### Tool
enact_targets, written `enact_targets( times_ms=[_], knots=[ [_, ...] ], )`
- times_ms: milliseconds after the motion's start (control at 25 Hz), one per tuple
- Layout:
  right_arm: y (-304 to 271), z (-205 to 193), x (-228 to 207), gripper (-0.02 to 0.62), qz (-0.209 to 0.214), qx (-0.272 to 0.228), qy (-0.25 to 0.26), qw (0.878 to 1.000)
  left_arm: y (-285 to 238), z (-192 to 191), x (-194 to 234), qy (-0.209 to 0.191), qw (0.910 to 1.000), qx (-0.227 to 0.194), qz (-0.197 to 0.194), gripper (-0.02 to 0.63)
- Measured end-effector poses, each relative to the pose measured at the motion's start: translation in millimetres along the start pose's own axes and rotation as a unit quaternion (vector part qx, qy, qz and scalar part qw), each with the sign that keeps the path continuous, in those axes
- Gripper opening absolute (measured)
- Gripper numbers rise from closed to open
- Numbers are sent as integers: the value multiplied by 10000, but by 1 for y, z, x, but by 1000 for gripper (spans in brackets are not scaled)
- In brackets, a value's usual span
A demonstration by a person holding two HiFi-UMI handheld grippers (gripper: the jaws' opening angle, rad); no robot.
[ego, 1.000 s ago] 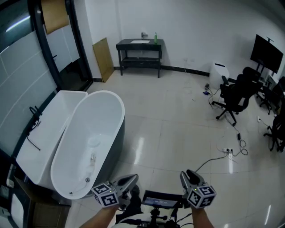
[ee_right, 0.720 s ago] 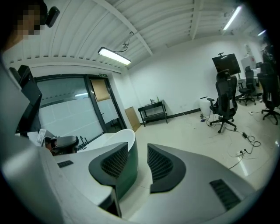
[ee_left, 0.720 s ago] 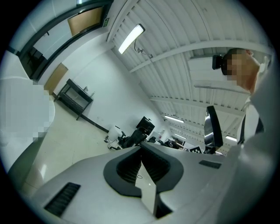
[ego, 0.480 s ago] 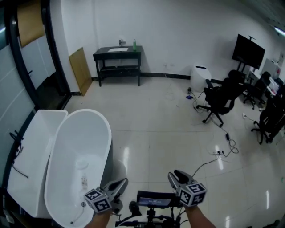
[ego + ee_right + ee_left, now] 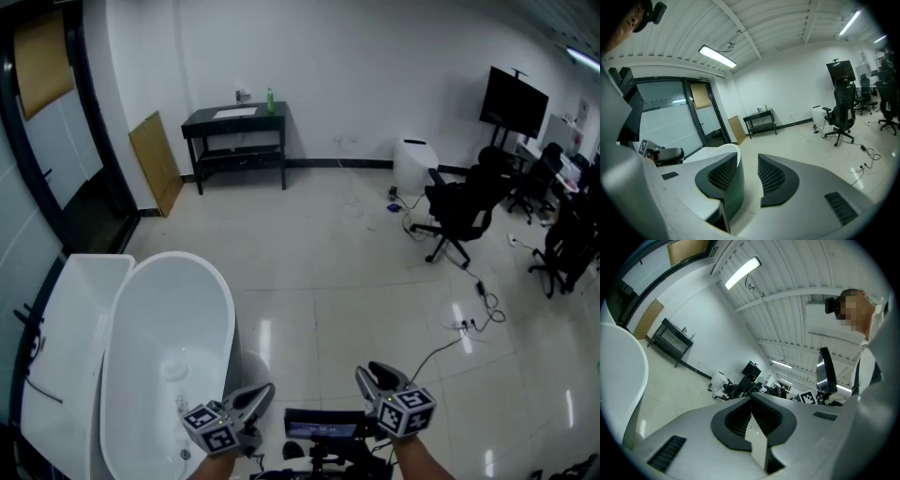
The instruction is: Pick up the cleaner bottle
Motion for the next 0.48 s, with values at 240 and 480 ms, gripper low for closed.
enact_targets(
  times_ms=[240, 480],
  knots=[
    [-58, 23, -35, 143, 158, 46, 60, 9998, -42, 22, 43, -69, 9998, -57, 155, -6],
    [-119, 80, -80, 143, 406, -57, 107, 9991, -108, 60, 86, -207, 9991, -102, 349, -6]
  ],
)
Point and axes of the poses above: the fingertips, and each gripper's own axes: y backward along the fingers, x to its left, z out of its top, the point moved 6 cm from there along y, backward along the fingers, and after that the axes turned 6 degrees about -z, right-handed, at the moved point
